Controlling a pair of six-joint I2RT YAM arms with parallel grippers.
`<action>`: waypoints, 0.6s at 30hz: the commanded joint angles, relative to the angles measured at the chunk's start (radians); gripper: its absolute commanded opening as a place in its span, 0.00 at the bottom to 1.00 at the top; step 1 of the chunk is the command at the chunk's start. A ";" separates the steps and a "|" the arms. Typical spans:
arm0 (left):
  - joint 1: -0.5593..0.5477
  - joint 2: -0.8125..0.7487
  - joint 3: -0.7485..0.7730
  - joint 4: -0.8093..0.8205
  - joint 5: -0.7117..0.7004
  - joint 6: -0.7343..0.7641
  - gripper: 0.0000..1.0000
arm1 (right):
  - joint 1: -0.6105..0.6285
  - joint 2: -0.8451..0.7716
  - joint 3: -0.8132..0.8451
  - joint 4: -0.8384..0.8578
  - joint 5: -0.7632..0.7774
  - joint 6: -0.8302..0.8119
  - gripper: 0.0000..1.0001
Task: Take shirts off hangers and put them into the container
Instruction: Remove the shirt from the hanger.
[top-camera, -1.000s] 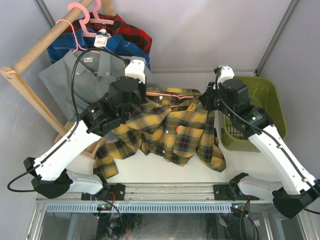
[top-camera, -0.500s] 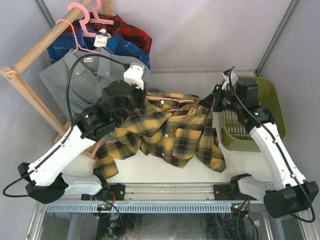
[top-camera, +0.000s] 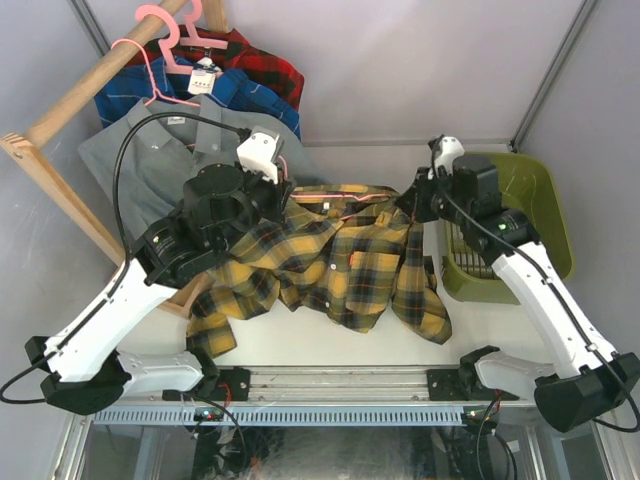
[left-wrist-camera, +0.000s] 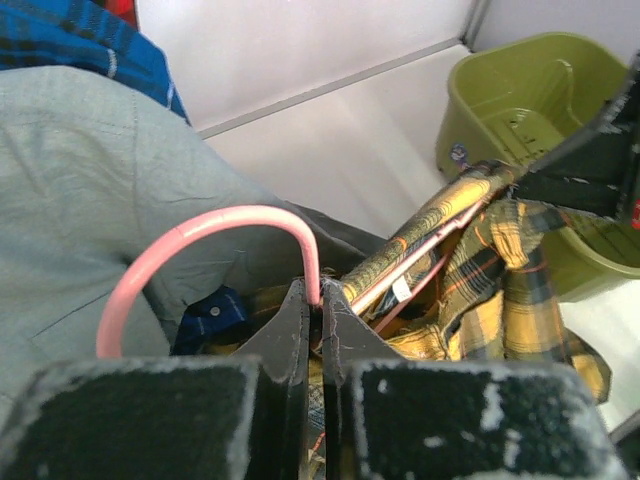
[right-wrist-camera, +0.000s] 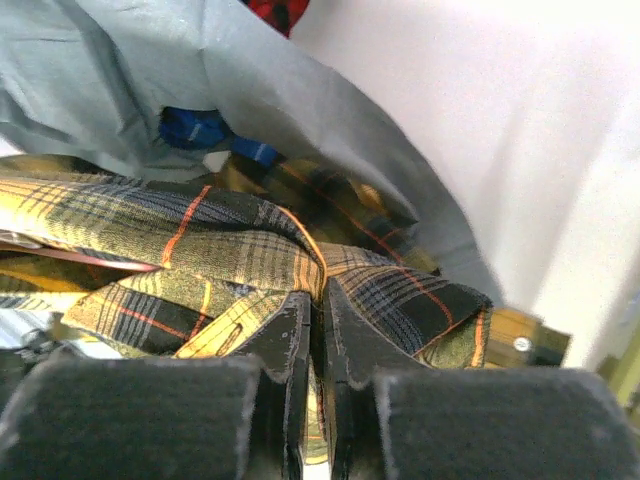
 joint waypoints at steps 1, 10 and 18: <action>0.005 -0.083 0.017 0.131 0.013 -0.013 0.00 | -0.176 -0.004 -0.101 0.069 -0.325 0.072 0.00; 0.005 -0.126 -0.037 0.157 0.048 0.007 0.00 | -0.263 0.036 -0.131 0.115 -0.629 0.088 0.01; 0.005 -0.090 -0.015 0.078 -0.127 0.010 0.00 | -0.270 -0.148 -0.138 0.121 -0.504 0.089 0.02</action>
